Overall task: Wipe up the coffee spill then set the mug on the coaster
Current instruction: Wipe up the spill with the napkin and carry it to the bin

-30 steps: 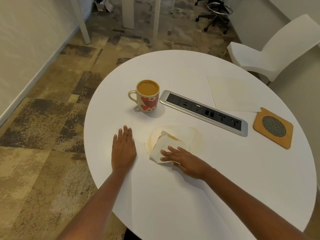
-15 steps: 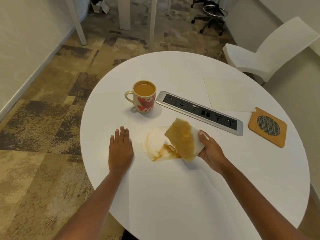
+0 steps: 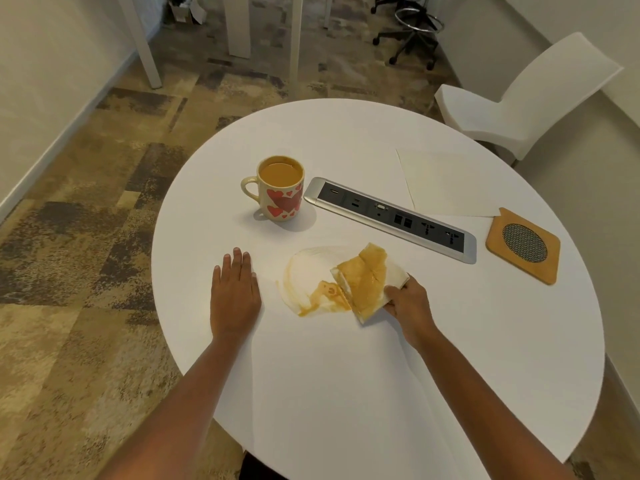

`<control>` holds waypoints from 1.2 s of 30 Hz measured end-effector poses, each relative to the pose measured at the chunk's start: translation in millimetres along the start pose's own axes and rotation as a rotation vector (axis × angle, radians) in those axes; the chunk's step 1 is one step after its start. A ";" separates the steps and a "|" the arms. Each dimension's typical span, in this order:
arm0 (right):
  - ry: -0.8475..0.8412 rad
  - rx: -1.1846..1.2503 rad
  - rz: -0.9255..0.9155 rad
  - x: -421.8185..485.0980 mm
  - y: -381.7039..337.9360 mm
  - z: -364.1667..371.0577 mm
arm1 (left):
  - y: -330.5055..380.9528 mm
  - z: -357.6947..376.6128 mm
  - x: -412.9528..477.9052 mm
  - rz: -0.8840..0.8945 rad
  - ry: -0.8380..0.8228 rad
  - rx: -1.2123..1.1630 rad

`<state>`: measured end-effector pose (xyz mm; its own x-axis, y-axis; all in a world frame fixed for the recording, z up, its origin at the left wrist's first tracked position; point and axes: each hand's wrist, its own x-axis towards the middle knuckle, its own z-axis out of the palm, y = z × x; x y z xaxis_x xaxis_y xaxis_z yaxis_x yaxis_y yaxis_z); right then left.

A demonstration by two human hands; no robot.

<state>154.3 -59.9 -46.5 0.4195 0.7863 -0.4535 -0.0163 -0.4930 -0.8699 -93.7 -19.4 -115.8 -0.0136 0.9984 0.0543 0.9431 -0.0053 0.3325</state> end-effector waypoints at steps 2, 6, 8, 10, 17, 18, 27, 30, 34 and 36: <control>0.091 -0.319 -0.199 -3.2 5.5 4.9 | -0.1 0.1 -0.1 0.002 0.004 0.009; 0.046 -0.750 -0.451 -13.1 9.5 16.7 | 0.2 0.7 0.2 0.004 0.015 0.013; -0.091 -1.014 -0.503 -12.7 13.1 22.3 | 0.1 1.1 0.4 0.009 0.008 0.018; -0.184 -1.144 -0.509 -11.0 16.5 28.6 | -0.4 1.4 0.6 0.010 0.002 0.022; -0.244 -1.288 -0.422 -21.5 18.6 46.3 | 0.6 0.6 0.8 0.002 -0.005 0.007; -0.236 -1.299 -0.406 -23.0 18.4 48.7 | 0.6 0.2 0.8 0.001 -0.006 0.008; -0.212 -1.230 -0.322 -36.9 16.5 74.8 | 0.5 -1.1 1.7 -0.014 -0.017 -0.021; -0.190 -1.002 -0.278 -36.6 11.0 77.3 | 0.2 -1.1 2.0 -0.027 -0.012 -0.069; -0.134 -0.560 -0.098 -39.8 -4.9 73.9 | -1.2 -1.4 3.1 -0.024 -0.015 -0.128; -0.119 -0.378 -0.015 -39.0 -14.0 69.6 | -0.6 -2.7 5.3 -0.003 -0.017 -0.157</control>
<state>75.0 -57.7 -30.2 0.3086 0.8214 -0.4796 0.3335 -0.5657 -0.7542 -95.2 -14.2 -113.2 -0.0093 0.9992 0.0376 0.8795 -0.0097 0.4757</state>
